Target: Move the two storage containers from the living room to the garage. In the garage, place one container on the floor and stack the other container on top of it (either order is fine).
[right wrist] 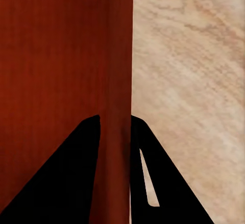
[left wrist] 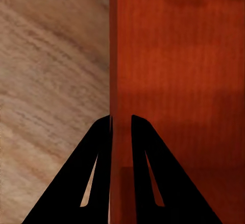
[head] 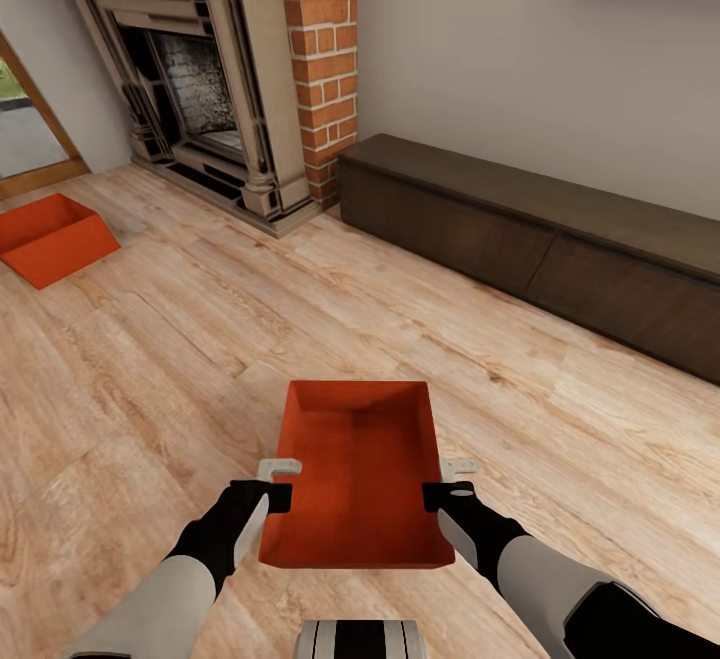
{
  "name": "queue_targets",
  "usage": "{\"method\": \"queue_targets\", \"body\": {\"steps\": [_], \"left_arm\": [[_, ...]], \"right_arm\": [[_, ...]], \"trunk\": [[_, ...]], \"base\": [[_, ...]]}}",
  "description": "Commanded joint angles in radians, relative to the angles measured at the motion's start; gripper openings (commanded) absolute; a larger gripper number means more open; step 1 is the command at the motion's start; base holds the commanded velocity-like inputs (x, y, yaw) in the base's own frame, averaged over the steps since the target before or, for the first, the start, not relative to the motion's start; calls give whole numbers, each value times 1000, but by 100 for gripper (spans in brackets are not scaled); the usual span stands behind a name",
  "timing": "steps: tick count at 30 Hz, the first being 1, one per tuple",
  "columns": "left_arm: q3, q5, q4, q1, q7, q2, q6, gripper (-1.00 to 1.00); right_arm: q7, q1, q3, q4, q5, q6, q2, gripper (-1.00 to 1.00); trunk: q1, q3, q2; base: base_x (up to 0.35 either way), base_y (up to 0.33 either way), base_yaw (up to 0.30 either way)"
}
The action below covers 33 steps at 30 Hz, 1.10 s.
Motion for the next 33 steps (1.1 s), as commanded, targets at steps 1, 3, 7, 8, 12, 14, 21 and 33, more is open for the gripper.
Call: {"method": "queue_targets", "body": {"steps": [1,3,7,8,12,14,21,33], "left_arm": [[3,-35,-3,0,7,1,8,-100],[3,-35,-3,0,7,1,8,-100],[3,-35,-3,0,8,1,7,-100],[3,-35,-3,0,8,1,7,-100],[2,-33,7,0,7,2,6,-100],[2,-33,6,0,7,2,6,-100],[2,-32,6,0,7,2,6,-100],[2,-29,3,0,7,2,7,-100]], "right_arm": [[-12,0,5,1,1,7,-4,-100],[-11,0,5,1,1,7,-4,-100],[-11,0,5,1,2,7,-5,-100],[-11,0,5,1,2,7,-5,-100],[-11,0,5,1,4,1,-4,-100],[-11,0,5,1,4,1,-4,-100],[-11,0,5,-1,5,-1,-3,-100],[-11,0,5,-6,8,-1,-4,-100]], "trunk": [[0,-1,0],[0,-1,0],[0,-1,0],[0,-1,0],[-12,9,21],[-19,15,35],[-46,37,84],[-92,75,168]], "base": [[0,0,0],[0,0,0],[0,0,0],[0,0,0],[0,0,0],[0,0,0],[0,0,0],[0,0,0]]}}
